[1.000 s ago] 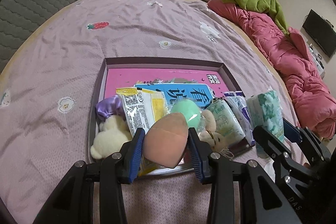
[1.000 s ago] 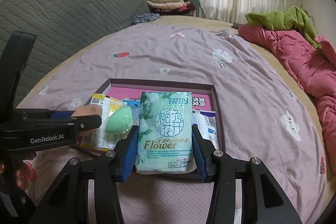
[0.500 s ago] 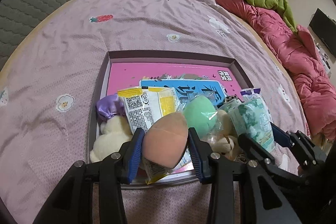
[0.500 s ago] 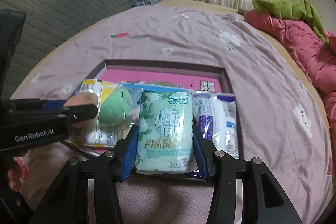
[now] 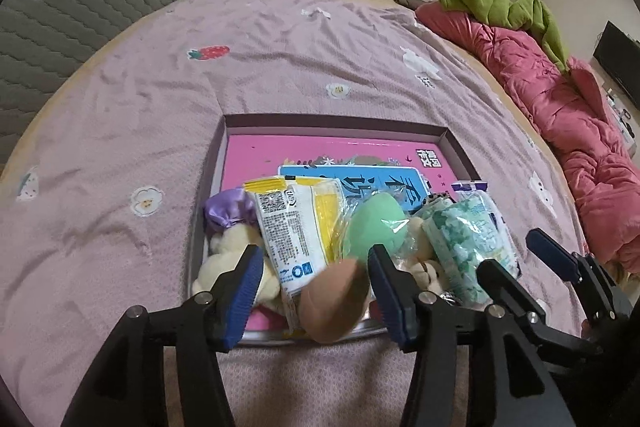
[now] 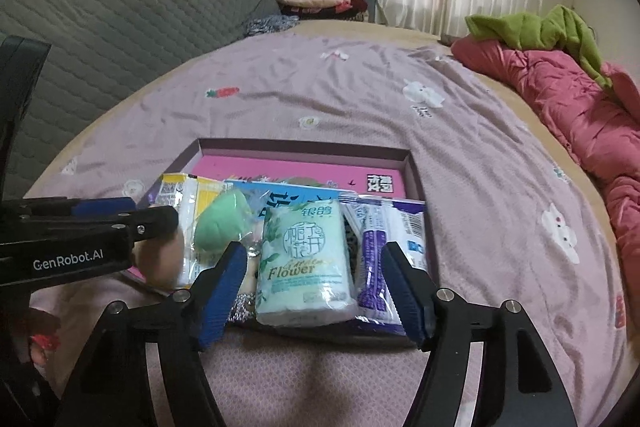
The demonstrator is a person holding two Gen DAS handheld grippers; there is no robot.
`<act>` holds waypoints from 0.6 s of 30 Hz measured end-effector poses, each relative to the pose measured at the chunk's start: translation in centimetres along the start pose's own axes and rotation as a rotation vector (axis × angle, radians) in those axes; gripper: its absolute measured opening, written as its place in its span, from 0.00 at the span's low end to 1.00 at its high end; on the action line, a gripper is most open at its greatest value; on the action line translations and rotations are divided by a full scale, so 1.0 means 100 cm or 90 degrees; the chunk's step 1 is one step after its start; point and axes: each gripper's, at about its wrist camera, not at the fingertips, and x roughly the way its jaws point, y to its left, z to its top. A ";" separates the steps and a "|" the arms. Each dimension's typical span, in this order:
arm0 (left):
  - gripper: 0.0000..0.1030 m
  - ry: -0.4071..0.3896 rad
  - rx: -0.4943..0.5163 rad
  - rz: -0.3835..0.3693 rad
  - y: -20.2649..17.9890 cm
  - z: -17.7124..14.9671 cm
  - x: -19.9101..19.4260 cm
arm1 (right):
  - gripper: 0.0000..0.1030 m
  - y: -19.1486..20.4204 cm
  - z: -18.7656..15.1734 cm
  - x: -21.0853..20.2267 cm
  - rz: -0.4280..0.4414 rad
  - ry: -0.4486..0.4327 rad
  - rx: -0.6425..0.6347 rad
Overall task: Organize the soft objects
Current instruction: 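Lower and release the pink sponge with the left tool while the right tool releases the tissue pack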
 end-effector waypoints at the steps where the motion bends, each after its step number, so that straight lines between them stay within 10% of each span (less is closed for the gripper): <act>1: 0.53 -0.002 -0.002 0.001 0.000 -0.001 -0.003 | 0.69 -0.001 -0.001 -0.005 -0.001 -0.002 0.001; 18: 0.54 -0.002 0.026 0.020 -0.014 -0.057 -0.049 | 0.69 0.006 -0.045 -0.063 -0.015 0.012 -0.012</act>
